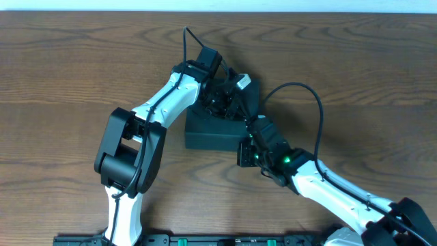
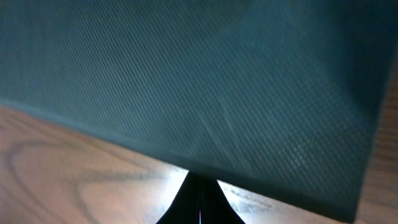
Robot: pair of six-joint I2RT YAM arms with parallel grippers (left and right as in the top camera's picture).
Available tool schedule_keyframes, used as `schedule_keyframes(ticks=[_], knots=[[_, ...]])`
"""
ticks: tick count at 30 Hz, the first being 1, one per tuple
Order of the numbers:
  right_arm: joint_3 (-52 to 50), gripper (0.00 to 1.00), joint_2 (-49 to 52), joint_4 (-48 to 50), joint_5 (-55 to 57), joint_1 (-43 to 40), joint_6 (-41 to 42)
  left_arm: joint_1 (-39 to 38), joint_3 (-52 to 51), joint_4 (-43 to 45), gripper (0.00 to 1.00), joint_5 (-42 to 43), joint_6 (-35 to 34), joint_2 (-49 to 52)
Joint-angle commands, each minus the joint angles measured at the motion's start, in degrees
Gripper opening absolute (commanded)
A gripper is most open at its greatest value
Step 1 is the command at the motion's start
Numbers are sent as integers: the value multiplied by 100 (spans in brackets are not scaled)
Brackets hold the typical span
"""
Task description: Pack container
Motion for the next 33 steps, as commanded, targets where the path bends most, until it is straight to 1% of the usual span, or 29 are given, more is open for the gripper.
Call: schedule_keyframes(ticks=[1,5,25,28,30,33], knots=[[-39,1,11,68,741,197,514,17,-286,-74,6,-1674,107,619],[-39,2,179,114,879,284,651,20,-286,-74,6,-1674,109,619],[-35,2,188,345,1106,286,632,20,-286,-74,6,-1674,105,619],[17,2,31,208,601,269,214,35,-286,-74,6,-1674,103,619],[120,2,-299,-212,588,238,127,92,-258,-79,6,-1668,44,616],[188,2,-901,-568,605,122,-289,240,-105,-94,6,-1670,-131,603]])
